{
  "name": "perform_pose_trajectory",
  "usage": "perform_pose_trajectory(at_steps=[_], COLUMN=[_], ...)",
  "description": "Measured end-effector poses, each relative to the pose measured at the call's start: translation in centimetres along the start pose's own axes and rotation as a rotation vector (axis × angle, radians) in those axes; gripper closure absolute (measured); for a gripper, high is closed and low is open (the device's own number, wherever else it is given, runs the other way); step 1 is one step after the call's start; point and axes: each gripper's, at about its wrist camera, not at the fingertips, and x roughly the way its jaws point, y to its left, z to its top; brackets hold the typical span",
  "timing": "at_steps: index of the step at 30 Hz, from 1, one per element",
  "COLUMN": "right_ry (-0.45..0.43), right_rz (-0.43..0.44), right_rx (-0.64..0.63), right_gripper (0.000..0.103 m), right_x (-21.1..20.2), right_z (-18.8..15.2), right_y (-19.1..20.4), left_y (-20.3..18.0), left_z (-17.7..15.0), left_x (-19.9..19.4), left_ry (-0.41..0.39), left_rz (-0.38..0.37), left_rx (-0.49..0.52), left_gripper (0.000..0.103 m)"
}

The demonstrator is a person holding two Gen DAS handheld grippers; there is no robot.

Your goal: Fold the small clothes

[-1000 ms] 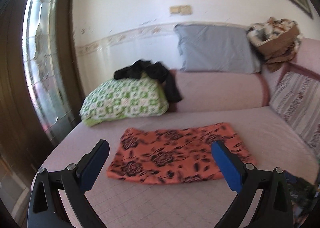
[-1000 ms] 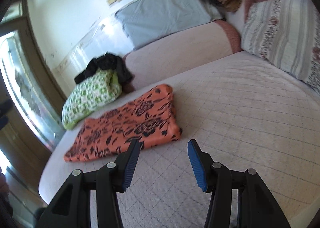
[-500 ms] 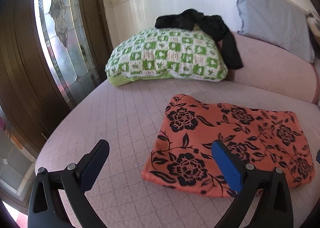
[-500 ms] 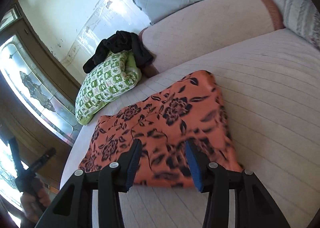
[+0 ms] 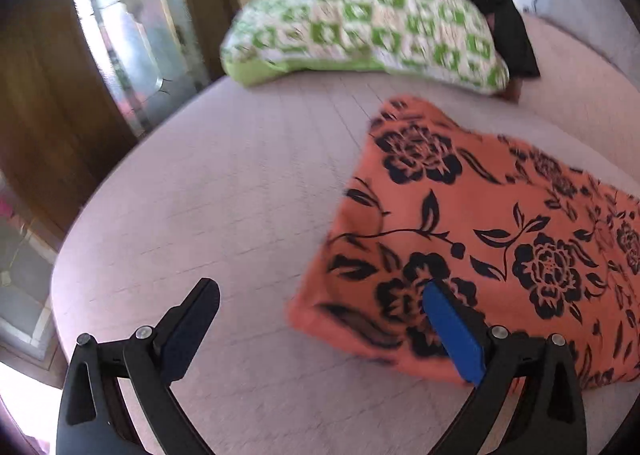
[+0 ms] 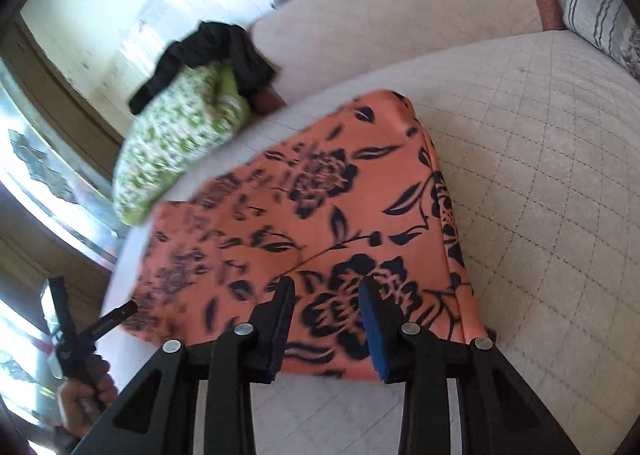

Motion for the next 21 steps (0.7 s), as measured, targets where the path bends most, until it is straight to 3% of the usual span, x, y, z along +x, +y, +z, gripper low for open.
perform_pose_trajectory(at_steps=[1, 2, 3, 6, 9, 13, 15, 17, 19, 21], right_ry=[-0.007, -0.012, -0.017, -0.018, 0.0, 0.058, 0.091, 0.113, 0.124, 0.124], right_rz=[0.018, 0.028, 0.035, 0.066, 0.087, 0.17, 0.199, 0.221, 0.229, 0.24], right_rx=[0.008, 0.017, 0.025, 0.043, 0.08, 0.189, 0.255, 0.33, 0.401, 0.479], right_gripper=[0.062, 0.047, 0.041, 0.04, 0.04, 0.04, 0.04, 0.04, 0.04, 0.039], right_x=[-0.7, -1.3, -1.7, -2.6, -3.0, -2.2, -1.4, -0.4, 0.6, 1.7], right_z=[-0.3, -0.7, -1.1, -1.6, -2.2, -3.4, -3.9, -4.2, -4.2, -4.1], right_y=[0.0, 0.0, 0.0, -0.1, -0.4, -1.6, -2.4, -3.4, -4.5, -5.6], left_y=[0.9, 1.8, 2.6, 4.6, 4.3, 3.5, 3.3, 3.2, 3.0, 2.6], left_z=[-0.7, -1.6, -2.2, -4.3, -4.7, -3.5, -2.8, -2.0, -1.6, -1.0], left_x=[-0.5, -0.7, -0.7, 0.2, 0.8, 2.3, 2.9, 3.8, 4.5, 5.3], left_ry=[0.009, 0.033, 0.058, 0.162, 0.2, 0.174, 0.147, 0.143, 0.128, 0.128], left_rz=[-0.024, -0.05, -0.077, -0.225, -0.365, -0.398, -0.419, -0.441, -0.452, -0.457], left_rx=[-0.038, -0.084, -0.125, -0.242, -0.303, -0.356, -0.397, -0.426, -0.46, -0.466], left_gripper=[0.001, 0.001, 0.001, 0.001, 0.002, 0.006, 0.015, 0.035, 0.046, 0.049])
